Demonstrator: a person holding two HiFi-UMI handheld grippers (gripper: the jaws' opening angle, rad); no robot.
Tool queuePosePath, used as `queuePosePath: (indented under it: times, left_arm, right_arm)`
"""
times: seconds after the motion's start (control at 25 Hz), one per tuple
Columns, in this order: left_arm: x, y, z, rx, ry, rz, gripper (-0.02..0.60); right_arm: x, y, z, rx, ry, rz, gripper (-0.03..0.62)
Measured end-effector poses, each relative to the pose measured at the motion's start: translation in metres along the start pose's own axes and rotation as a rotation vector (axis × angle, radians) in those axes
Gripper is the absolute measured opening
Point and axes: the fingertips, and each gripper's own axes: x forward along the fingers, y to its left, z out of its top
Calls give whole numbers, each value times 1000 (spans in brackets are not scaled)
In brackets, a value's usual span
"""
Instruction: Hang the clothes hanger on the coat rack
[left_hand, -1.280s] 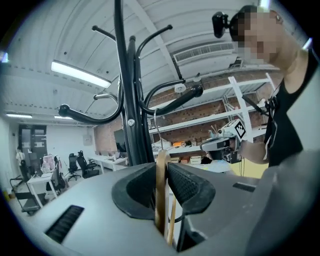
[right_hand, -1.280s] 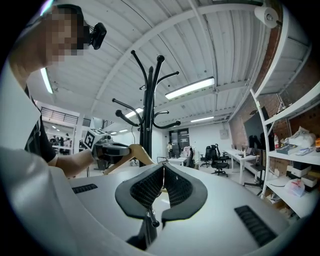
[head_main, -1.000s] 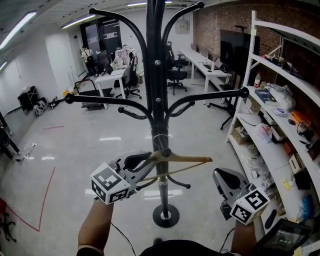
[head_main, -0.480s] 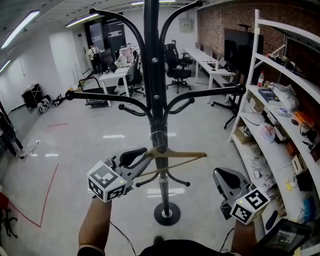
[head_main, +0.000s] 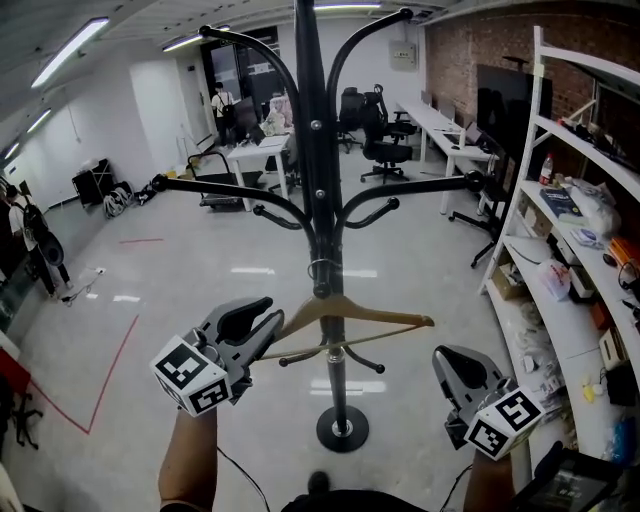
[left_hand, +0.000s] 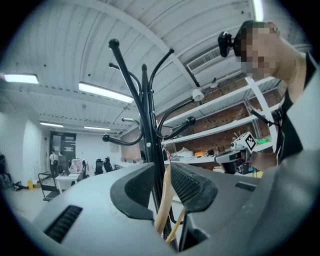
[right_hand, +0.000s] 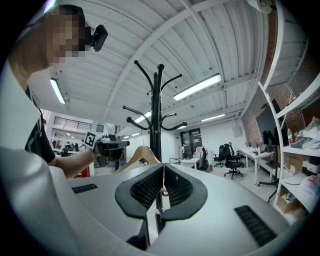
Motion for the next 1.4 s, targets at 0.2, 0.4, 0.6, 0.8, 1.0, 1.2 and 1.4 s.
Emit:
queuePosePath:
  times: [0.2,0.4,0.6,0.8,1.0,1.2,1.4]
  left_arm:
    - [-42,-17,1,-25,-46,143,91]
    - [-97,-50,-13,-120,-111,286,89]
    - [-145,-77,-21,-209,-171,354,41]
    - [-187,-122,-49,-249,-109,300,0]
    - [-239,-157,-68,-297,-87,252,0]
    - [-287,-188,-77,-351,-80,205,-1]
    - [-312,-227,-73,-358,-67,182,-1]
  right_arm:
    - [-6,2,-12,26,12,65,8]
    - [-13,7,-22,53,20,104,8]
    - [-15,40,-15,40,9,141,8]
    - [-35,94,-21,43,-3,105,8]
    - [-64,143,-29,96,2,40,8]
    - [-105,208,-46,82,56,3,8]
    - [-151,241,-42,59,82,-15,8]
